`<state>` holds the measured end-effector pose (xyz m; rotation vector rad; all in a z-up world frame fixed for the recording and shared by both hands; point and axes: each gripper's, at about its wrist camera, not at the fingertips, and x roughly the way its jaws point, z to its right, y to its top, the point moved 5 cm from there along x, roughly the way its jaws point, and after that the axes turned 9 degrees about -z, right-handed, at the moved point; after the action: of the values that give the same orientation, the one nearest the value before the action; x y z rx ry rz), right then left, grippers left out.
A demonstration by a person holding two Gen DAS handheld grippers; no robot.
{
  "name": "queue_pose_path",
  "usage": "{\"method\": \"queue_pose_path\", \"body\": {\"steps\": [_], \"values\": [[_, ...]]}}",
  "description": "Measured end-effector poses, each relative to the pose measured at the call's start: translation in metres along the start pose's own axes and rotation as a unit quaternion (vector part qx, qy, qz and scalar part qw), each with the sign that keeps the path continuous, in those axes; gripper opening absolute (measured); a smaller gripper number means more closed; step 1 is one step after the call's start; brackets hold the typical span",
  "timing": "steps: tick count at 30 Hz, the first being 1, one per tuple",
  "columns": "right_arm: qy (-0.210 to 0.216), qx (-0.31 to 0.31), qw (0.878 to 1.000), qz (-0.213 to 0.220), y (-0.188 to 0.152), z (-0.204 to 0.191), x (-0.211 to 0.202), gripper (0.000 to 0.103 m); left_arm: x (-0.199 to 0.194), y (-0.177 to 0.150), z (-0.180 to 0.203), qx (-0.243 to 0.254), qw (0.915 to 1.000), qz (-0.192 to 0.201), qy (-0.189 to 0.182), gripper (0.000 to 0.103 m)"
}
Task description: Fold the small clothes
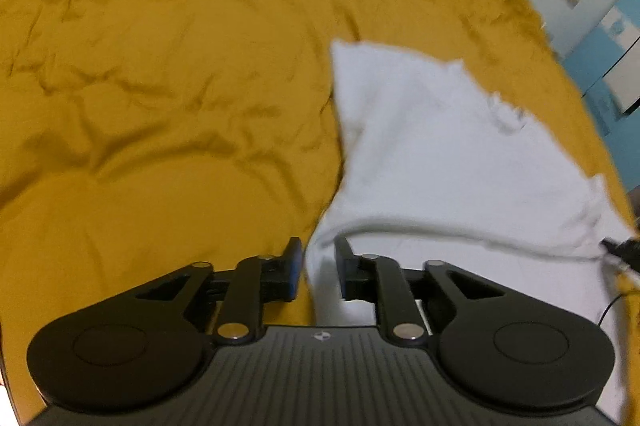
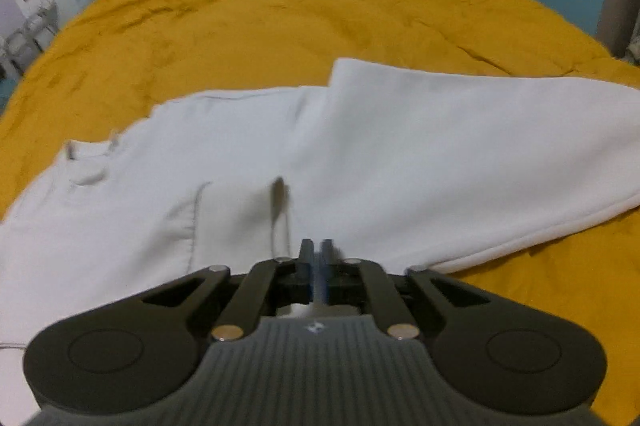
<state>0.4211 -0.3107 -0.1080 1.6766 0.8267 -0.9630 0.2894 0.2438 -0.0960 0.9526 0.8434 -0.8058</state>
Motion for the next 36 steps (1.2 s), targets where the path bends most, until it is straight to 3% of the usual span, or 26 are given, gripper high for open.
{"method": "queue_pose_path", "body": {"steps": [2, 4, 7, 15, 16, 17, 18, 20, 22, 24, 26, 27, 31, 33, 36], "values": [[0.035, -0.004, 0.999, -0.002, 0.000, -0.003, -0.007, 0.008, -0.007, 0.012, -0.002, -0.012, 0.9994, 0.027, -0.016, 0.043], [0.057, -0.006, 0.998, 0.002, 0.001, -0.007, -0.012, 0.030, -0.006, 0.026, -0.006, -0.036, 0.9979, 0.042, -0.032, 0.045], [0.085, 0.011, 0.996, 0.000, 0.004, -0.012, -0.008, 0.030, 0.008, 0.049, -0.013, -0.076, 0.9935, 0.050, -0.069, 0.049], [0.095, 0.025, 0.995, -0.024, 0.000, -0.015, 0.016, 0.031, 0.077, 0.095, -0.030, -0.161, 0.9790, 0.024, -0.123, 0.050], [0.093, 0.021, 0.995, -0.022, -0.001, -0.016, 0.019, 0.027, 0.083, 0.098, -0.029, -0.169, 0.9768, 0.024, -0.130, 0.050], [0.088, 0.017, 0.996, -0.020, -0.002, -0.017, 0.022, 0.020, 0.090, 0.101, -0.028, -0.172, 0.9749, 0.023, -0.139, 0.048], [0.085, 0.012, 0.996, -0.018, -0.004, -0.016, 0.020, 0.005, 0.095, 0.102, -0.025, -0.174, 0.9735, 0.021, -0.147, 0.045], [0.079, 0.004, 0.997, -0.008, -0.006, -0.017, 0.019, 0.001, 0.101, 0.104, -0.018, -0.165, 0.9739, 0.025, -0.154, 0.012], [0.082, -0.003, 0.997, 0.007, -0.006, -0.017, 0.011, 0.000, 0.095, 0.105, -0.013, -0.145, 0.9790, 0.048, -0.136, 0.004], [0.089, -0.003, 0.996, 0.024, -0.004, -0.016, -0.002, 0.000, 0.077, 0.106, -0.010, -0.125, 0.9805, 0.089, -0.122, 0.004], [0.104, -0.002, 0.993, 0.046, -0.001, -0.015, -0.019, 0.000, 0.065, 0.107, -0.006, -0.110, 0.9806, 0.105, -0.123, 0.004], [0.104, -0.004, 0.993, 0.053, 0.000, -0.014, -0.025, 0.000, 0.062, 0.108, -0.002, -0.090, 0.9844, 0.109, -0.104, 0.004], [0.072, -0.016, 0.997, 0.027, -0.006, -0.011, -0.011, 0.000, 0.077, 0.105, 0.014, -0.024, 0.9951, 0.095, -0.013, 0.004], [0.066, -0.005, 0.998, 0.003, -0.013, -0.007, 0.007, 0.000, 0.091, 0.104, 0.015, -0.028, 0.9968, 0.075, 0.006, 0.004], [0.069, 0.010, 0.998, -0.003, -0.020, -0.003, 0.014, 0.000, 0.087, 0.100, 0.012, -0.029, 0.9964, 0.076, 0.025, 0.006]]}}
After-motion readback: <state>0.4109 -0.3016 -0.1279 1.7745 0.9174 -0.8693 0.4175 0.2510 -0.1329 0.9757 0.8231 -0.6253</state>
